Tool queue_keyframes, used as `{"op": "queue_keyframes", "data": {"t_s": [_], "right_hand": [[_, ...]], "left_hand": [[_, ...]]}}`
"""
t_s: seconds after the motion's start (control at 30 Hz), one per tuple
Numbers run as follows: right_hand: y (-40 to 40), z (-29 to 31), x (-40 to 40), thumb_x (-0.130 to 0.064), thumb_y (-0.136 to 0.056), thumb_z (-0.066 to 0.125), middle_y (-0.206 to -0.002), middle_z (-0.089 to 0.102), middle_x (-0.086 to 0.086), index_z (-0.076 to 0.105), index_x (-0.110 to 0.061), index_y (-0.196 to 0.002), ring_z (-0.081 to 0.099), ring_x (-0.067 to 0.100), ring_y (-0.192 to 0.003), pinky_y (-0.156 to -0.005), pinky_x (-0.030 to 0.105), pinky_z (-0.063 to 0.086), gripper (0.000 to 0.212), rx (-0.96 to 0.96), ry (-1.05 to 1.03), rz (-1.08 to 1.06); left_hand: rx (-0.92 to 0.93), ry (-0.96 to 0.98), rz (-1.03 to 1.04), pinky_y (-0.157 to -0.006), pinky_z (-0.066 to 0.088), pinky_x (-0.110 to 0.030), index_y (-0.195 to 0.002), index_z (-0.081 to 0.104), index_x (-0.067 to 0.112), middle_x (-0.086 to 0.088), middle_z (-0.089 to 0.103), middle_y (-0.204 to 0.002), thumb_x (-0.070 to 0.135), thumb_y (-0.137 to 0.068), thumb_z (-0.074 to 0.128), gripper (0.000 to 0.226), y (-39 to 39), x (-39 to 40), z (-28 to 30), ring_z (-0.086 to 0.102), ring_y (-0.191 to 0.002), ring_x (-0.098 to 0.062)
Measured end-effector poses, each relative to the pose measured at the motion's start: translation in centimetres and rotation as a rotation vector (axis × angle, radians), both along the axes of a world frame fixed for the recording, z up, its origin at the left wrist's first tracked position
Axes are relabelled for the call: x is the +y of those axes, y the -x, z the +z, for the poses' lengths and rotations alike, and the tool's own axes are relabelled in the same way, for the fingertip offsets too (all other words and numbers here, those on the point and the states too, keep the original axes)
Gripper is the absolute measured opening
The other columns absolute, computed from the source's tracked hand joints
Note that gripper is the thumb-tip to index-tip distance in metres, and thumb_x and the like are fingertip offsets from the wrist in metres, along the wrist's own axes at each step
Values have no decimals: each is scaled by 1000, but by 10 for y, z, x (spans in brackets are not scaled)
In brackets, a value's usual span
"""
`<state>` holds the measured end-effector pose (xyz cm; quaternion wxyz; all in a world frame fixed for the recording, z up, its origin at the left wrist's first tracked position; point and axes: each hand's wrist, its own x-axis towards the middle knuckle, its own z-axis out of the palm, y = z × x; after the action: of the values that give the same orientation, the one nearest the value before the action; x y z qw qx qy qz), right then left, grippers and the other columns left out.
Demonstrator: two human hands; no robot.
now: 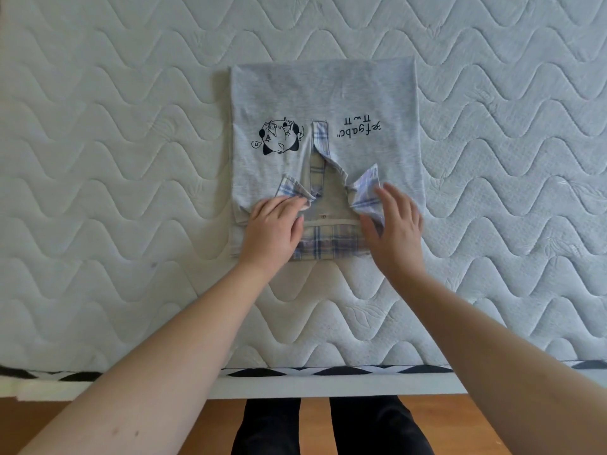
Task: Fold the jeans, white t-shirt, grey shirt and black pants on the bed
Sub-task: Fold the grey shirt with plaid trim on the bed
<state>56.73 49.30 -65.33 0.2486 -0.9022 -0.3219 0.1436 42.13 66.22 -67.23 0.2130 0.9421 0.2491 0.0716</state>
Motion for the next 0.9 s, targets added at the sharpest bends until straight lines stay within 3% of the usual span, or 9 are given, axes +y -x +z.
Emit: {"op": "queue_keyframes", "data": {"t_s": [0.1, 0.17, 0.27, 0.4, 0.5, 0.6, 0.7, 0.8, 0.9], "right_hand": [[-23, 0, 31, -37, -96, 56, -157, 30, 0, 37, -21, -149, 19, 24, -147, -118, 42, 11, 59, 91, 94, 2], [-37, -4, 53, -39, -96, 55, -158, 30, -1, 49, -25, -141, 11, 24, -149, -119, 44, 2, 47, 41, 233, 152], [-42, -9, 79, -34, -95, 57, -141, 51, -2, 66, -29, -123, 26, 27, -142, -118, 49, 0, 29, -23, 286, 376], [-31, -12, 89, -24, -97, 56, -125, 59, -4, 63, -35, -127, 39, 26, -128, -115, 50, 4, 33, -130, 383, 576], [-30, -6, 77, -20, -96, 57, -126, 62, -2, 63, -31, -129, 45, 28, -128, -114, 51, 11, 35, -102, 220, 681], [-32, 2, 59, -9, -92, 60, -140, 53, 3, 57, -24, -137, 44, 29, -131, -112, 51, 24, 47, 28, -24, 382], [-42, 5, 41, -22, -94, 61, -141, 47, 0, 42, -26, -145, 43, 23, -129, -110, 44, 33, 55, 308, -20, -103], [-52, 1, 32, -39, -91, 65, -113, 63, -2, 56, -23, -130, 55, 24, -111, -100, 45, 41, 43, 382, 230, -69], [-55, -3, 30, -39, -91, 66, -80, 61, -17, 66, -25, -110, 60, 11, -82, -80, 34, 47, 25, 460, 203, -74]], "left_hand": [[-10, 38, 38, -96, 43, -41, -118, 66, 9, -5, 70, -112, 12, -92, 58, 27, -13, 5, 6, 62, -107, -27], [-12, 43, 81, -94, 43, -42, -116, 67, 9, -6, 69, -111, 10, -91, 58, 26, -22, 10, 11, 61, -106, -29], [-4, 62, 129, -92, 42, -42, -111, 69, 9, -7, 68, -109, 5, -90, 56, 25, -32, 20, 14, 60, -104, -30], [35, 142, 210, -96, 41, -41, -114, 69, 9, -8, 65, -113, 1, -92, 52, 28, -36, 29, 16, 57, -108, -30], [56, 126, 170, -94, 43, -45, -112, 71, 11, -8, 65, -113, 3, -90, 58, 27, -40, 29, 17, 57, -107, -32], [109, 53, 56, -98, 41, -49, -115, 71, 13, -9, 63, -121, 13, -87, 67, 28, -50, 27, 15, 54, -114, -34], [208, 14, -158, -106, 29, -46, -118, 69, 17, -5, 58, -131, 45, -87, 65, 42, -65, 28, 12, 48, -126, -30], [245, 41, -224, -107, 20, -38, -105, 73, 23, 4, 59, -123, 51, -85, 65, 35, -79, 26, 10, 46, -123, -22], [263, 151, -156, -105, 16, -36, -92, 72, 28, 10, 56, -117, 47, -87, 66, 20, -87, 29, 10, 41, -121, -18]]}}
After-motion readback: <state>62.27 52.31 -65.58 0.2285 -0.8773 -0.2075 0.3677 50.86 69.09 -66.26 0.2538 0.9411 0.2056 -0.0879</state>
